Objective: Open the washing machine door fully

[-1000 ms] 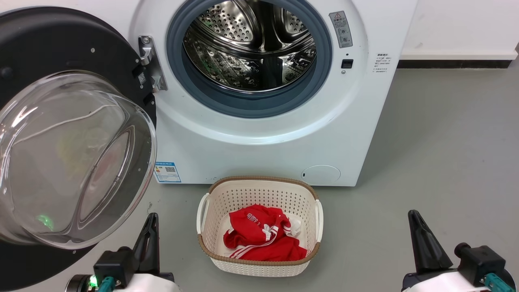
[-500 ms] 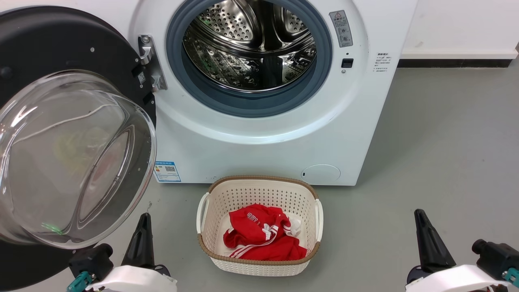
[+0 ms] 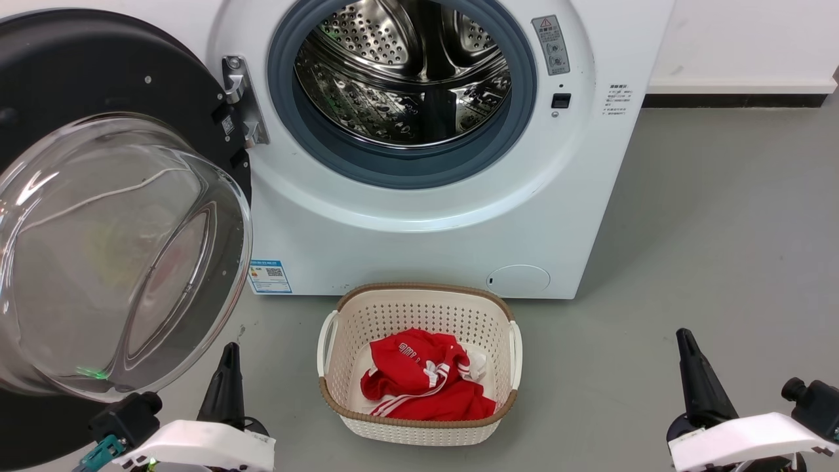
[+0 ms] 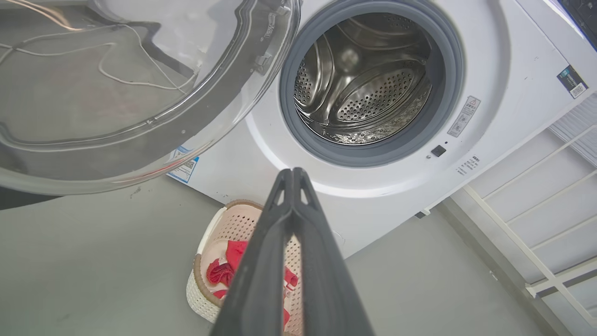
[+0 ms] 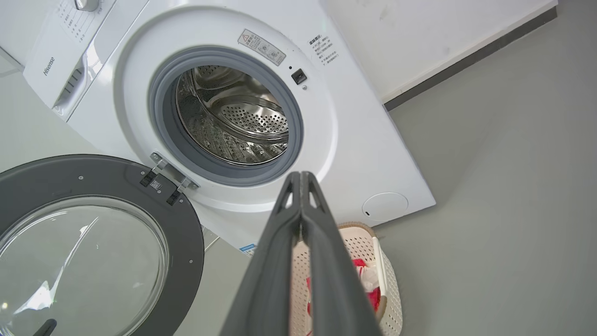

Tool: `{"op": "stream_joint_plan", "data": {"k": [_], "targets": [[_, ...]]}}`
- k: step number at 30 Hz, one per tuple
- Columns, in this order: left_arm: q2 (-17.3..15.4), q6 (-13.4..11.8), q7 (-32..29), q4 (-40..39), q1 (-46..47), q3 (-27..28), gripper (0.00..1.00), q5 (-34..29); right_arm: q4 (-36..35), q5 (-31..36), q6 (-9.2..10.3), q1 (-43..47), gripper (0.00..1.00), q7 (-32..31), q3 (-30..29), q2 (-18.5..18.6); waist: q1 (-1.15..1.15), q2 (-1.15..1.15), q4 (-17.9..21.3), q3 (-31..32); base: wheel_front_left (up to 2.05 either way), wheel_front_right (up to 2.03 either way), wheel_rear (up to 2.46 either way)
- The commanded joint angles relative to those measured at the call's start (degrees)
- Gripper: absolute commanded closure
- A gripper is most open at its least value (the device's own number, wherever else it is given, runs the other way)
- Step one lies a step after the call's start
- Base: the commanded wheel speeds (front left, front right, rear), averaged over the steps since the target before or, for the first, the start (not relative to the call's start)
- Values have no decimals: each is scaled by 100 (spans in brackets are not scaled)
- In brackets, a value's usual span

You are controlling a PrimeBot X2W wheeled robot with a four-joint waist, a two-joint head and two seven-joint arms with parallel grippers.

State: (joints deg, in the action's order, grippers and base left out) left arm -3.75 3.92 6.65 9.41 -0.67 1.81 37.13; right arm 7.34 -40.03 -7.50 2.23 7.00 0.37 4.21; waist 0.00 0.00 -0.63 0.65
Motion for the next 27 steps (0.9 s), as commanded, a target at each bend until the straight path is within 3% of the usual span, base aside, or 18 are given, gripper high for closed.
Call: {"op": "stream_joint_plan", "data": {"k": [1,27], "targets": [[-10,34,-43,-49,191,30,100,226,-38,-231,0,-169,100,-36,-24,48,0,0,1,-1,0,0,0],[25,159,-507,132,393,194,100,2141,205,-2151,0,-422,100,-408,-137,81,0,0,18,-24,0,0,0]]}}
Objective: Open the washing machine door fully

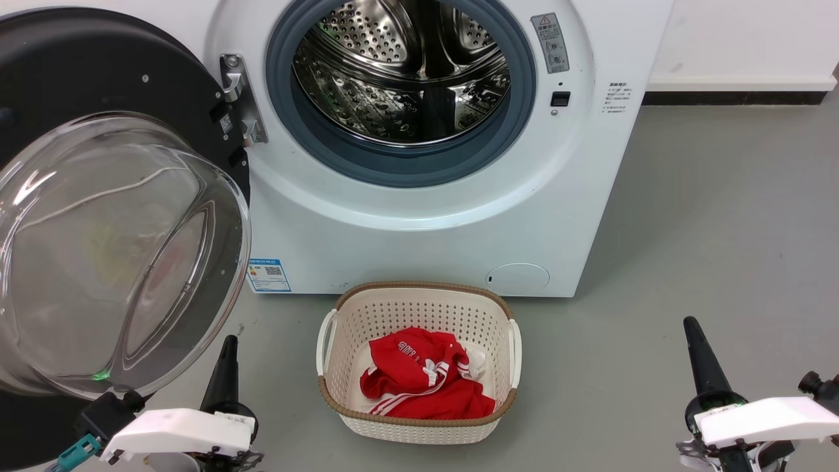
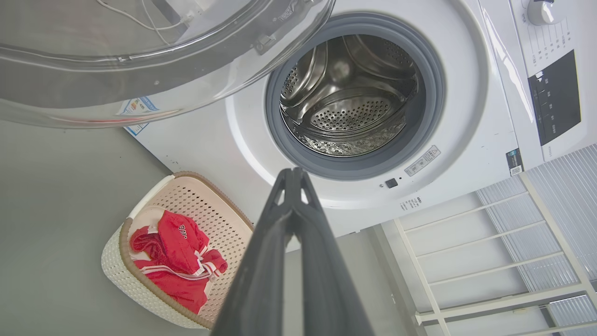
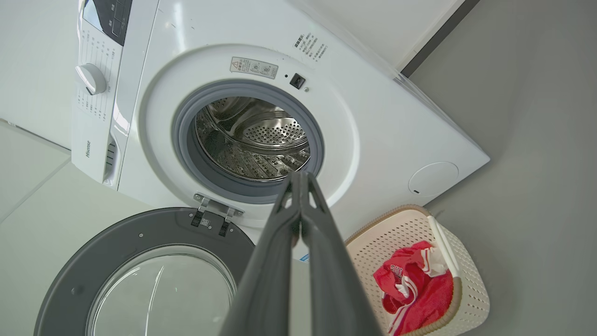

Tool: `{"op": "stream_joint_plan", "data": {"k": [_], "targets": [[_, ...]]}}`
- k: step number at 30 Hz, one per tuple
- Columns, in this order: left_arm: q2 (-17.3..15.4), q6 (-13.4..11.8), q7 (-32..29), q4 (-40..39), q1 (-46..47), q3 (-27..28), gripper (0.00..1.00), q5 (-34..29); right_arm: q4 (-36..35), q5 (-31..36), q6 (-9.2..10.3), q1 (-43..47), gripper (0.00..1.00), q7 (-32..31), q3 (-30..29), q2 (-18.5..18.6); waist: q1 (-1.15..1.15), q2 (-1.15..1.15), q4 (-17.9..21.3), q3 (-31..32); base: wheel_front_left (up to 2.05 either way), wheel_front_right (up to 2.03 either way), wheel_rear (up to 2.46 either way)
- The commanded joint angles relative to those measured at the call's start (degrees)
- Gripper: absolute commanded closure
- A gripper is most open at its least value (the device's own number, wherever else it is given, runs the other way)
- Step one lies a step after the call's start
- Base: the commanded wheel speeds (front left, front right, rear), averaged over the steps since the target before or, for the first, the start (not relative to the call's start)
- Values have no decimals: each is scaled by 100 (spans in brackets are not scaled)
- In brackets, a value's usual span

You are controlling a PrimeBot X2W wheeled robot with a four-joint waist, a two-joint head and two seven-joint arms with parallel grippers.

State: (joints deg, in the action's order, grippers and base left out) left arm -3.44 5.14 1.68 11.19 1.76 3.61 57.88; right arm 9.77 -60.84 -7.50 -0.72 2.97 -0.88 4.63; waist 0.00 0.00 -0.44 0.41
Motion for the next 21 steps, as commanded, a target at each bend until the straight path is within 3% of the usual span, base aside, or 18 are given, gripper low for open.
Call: {"op": "stream_joint_plan", "data": {"k": [1,21], "targets": [[-5,42,-29,-39,157,20,100,132,-27,-131,0,-132,100,-20,-17,40,0,0,0,-1,0,0,0],[21,129,-364,101,289,142,100,1522,159,-1492,0,-316,100,-326,-140,34,0,0,16,-21,0,0,0]]}}
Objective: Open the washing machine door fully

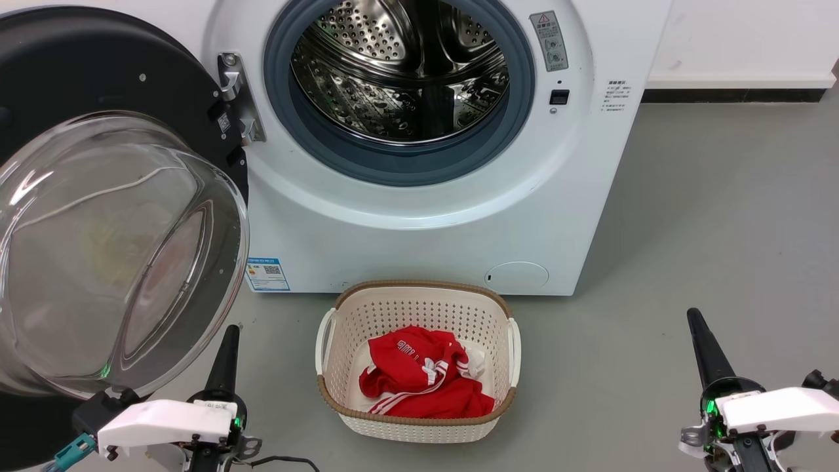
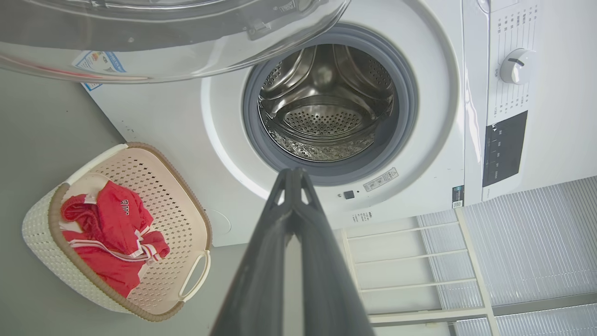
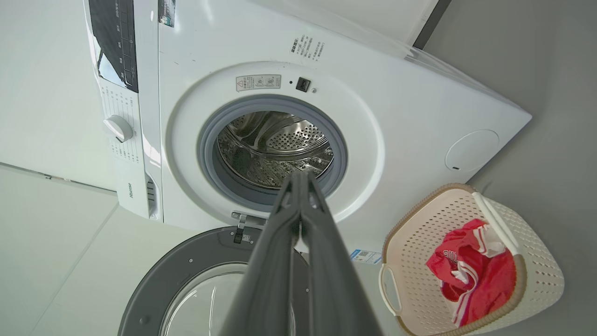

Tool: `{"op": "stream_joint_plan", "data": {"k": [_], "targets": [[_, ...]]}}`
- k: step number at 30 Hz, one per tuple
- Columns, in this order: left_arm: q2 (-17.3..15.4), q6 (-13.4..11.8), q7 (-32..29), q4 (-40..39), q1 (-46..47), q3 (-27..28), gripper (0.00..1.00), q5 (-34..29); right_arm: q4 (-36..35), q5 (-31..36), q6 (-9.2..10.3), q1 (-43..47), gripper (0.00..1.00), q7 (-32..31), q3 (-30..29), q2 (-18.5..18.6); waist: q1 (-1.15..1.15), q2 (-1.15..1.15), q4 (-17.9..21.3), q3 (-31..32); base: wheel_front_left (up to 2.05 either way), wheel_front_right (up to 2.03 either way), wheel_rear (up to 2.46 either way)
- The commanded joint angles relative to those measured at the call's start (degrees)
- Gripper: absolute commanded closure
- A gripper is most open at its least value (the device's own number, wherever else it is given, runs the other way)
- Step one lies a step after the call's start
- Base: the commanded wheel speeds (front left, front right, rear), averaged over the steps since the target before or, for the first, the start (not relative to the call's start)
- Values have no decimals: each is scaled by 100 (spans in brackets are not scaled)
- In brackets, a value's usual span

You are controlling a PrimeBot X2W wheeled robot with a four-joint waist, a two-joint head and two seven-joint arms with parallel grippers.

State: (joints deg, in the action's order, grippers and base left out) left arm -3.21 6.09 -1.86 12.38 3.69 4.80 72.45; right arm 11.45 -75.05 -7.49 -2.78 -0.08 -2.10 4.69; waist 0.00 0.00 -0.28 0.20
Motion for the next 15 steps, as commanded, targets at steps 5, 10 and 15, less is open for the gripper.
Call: {"op": "stream_joint_plan", "data": {"k": [5,10,15], "targets": [[5,53,-80,10,132,46,100,333,26,-334,-1,-151,100,-85,-45,24,0,0,3,-5,0,0,0],[9,67,-144,35,162,66,100,588,62,-576,-1,-180,100,-139,-70,18,0,0,7,-9,0,0,0],[13,82,-202,57,184,85,100,833,94,-813,-1,-224,100,-196,-95,12,0,0,10,-13,0,0,0]]}}
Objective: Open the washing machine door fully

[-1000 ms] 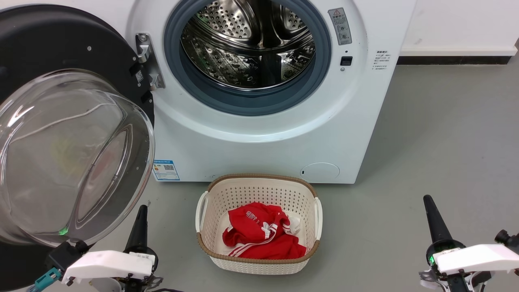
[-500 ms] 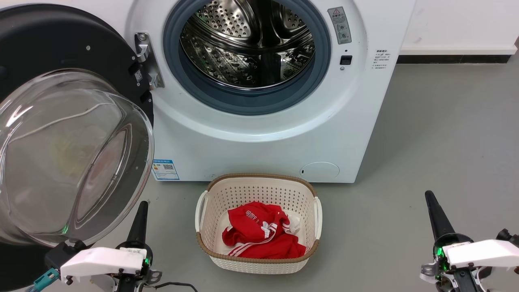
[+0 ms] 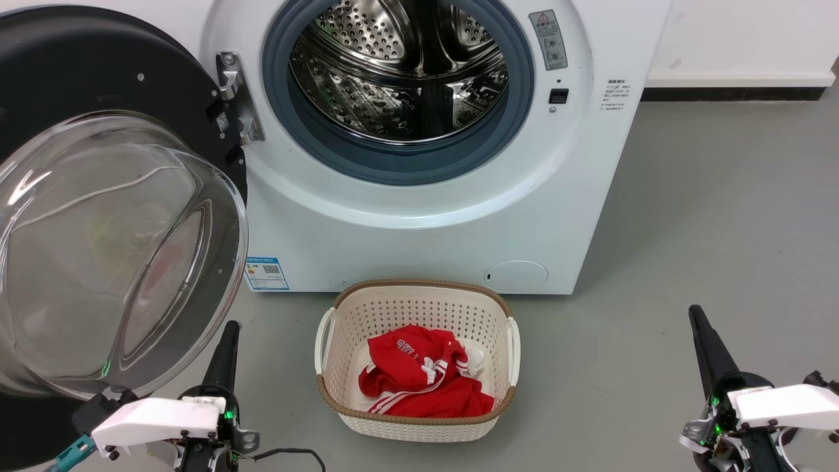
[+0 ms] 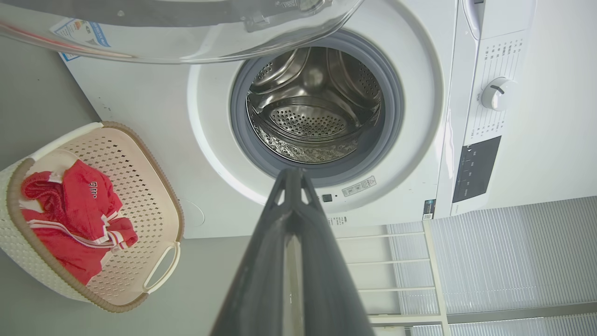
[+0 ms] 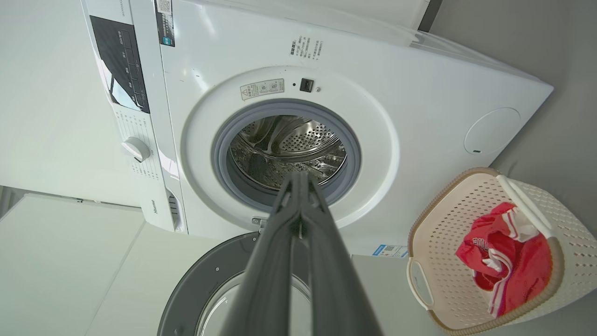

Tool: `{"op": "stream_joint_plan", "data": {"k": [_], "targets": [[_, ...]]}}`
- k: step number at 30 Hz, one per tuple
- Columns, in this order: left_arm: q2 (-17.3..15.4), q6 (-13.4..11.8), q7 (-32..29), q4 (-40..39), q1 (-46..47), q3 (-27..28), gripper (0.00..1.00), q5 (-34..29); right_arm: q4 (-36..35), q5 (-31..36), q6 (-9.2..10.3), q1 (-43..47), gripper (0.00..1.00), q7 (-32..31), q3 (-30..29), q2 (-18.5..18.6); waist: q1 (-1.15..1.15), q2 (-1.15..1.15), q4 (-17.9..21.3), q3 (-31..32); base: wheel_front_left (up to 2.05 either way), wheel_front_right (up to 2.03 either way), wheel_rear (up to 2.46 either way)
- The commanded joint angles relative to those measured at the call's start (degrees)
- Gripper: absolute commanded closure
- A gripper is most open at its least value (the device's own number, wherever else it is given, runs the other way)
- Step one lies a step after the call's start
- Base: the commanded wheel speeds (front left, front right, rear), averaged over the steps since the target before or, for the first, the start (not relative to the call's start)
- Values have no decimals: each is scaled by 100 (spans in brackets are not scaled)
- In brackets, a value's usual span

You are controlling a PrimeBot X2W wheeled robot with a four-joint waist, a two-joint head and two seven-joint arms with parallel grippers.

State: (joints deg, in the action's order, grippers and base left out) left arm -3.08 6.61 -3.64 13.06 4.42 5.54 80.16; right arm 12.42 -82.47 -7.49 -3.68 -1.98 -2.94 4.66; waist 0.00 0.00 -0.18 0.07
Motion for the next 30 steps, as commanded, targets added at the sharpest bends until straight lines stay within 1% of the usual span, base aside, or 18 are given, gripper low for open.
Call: {"op": "stream_joint_plan", "data": {"k": [1,16,28,30], "targets": [[1,33,-33,-5,111,15,100,111,2,-117,-1,-141,100,-15,-18,12,0,0,1,-1,0,0,0],[15,77,-203,67,179,78,100,792,99,-767,0,-223,100,-185,-96,-10,0,0,11,-14,0,0,0],[26,101,-315,114,215,116,100,1246,160,-1198,0,-271,100,-299,-150,-26,0,0,18,-24,0,0,0],[25,102,-310,112,211,114,100,1227,158,-1172,0,-271,100,-297,-154,-30,0,0,18,-25,0,0,0]]}}
